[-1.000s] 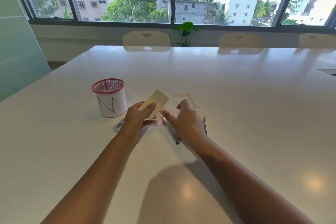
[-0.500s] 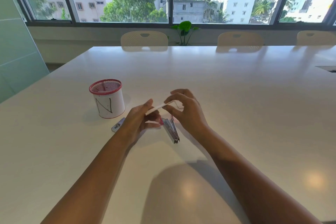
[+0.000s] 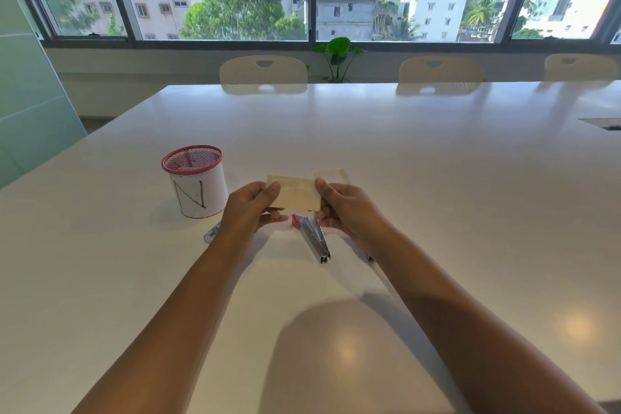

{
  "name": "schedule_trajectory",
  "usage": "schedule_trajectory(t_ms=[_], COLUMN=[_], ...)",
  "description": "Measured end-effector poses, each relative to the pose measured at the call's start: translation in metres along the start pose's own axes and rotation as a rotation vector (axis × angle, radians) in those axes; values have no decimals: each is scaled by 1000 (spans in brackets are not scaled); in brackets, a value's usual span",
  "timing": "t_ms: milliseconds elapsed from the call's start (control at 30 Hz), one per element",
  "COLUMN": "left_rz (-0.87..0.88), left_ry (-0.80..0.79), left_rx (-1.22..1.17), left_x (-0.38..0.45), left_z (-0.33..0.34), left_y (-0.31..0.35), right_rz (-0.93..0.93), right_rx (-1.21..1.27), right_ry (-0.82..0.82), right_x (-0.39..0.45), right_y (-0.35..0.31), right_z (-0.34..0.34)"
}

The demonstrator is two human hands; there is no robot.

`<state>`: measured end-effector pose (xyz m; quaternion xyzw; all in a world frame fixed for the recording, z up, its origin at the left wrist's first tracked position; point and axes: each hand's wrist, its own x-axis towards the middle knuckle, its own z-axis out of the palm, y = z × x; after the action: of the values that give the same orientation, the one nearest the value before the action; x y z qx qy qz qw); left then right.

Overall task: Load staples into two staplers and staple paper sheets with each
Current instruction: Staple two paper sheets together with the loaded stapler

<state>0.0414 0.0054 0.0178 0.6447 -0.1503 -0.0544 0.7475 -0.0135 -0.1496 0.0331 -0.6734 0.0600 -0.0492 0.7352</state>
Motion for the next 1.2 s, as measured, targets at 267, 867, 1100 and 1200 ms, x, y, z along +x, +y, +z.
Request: schedule_trajectory(t_ms=[267, 867, 1100, 1200], left_rz=[-38, -5, 36, 33], left_ry=[-116, -139, -185, -189], left_rx=[-18, 55, 86, 97], left_x=[-7, -7, -10, -10], left_z=[4, 7, 4, 6], left_y=[0, -4, -6, -5], right_rz=[-51, -16, -25, -39], right_rx=[-114, -241, -263, -264], right_ry=[10, -29, -31, -13], right_x=[-1, -2, -4, -4], right_y=[-1, 4, 5, 6], right_z=[1, 6, 6, 7])
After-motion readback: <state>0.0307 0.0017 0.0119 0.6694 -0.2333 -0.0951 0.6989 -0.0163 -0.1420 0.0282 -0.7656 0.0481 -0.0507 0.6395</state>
